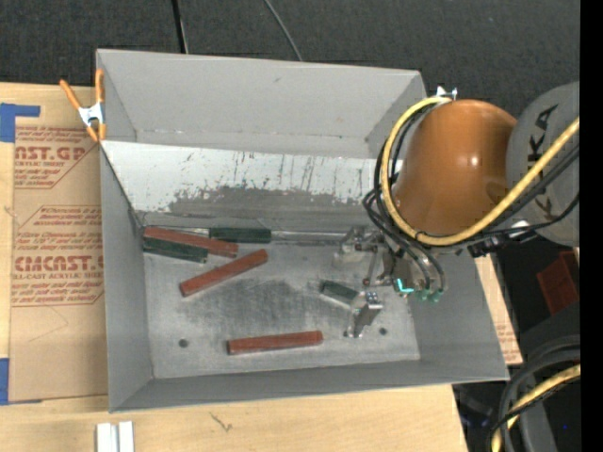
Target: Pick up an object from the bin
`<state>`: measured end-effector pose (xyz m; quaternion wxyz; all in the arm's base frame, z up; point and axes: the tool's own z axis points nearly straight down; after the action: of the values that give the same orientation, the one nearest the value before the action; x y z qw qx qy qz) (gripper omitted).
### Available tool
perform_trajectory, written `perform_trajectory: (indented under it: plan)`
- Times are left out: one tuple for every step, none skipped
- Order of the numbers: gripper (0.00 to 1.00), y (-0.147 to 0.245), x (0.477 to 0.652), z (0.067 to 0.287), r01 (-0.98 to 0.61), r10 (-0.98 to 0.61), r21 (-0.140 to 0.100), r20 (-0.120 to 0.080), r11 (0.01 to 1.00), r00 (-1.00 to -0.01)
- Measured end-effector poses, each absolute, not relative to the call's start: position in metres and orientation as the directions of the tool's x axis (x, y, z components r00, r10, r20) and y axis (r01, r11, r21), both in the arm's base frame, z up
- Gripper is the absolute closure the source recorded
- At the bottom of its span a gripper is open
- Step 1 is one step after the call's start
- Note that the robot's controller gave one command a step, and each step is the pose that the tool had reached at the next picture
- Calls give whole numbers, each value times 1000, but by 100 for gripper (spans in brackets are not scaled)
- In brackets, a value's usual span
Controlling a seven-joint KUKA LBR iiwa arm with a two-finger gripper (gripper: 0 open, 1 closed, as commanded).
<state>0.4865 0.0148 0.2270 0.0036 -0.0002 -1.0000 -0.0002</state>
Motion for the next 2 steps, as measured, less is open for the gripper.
perform_trajectory:
  plan:
    - [0, 15, 488, 231, 1, 1, 0, -1, 1000, -1000]
    - [0, 16, 490, 189, -79, -79, 0, -6, 997, -997]
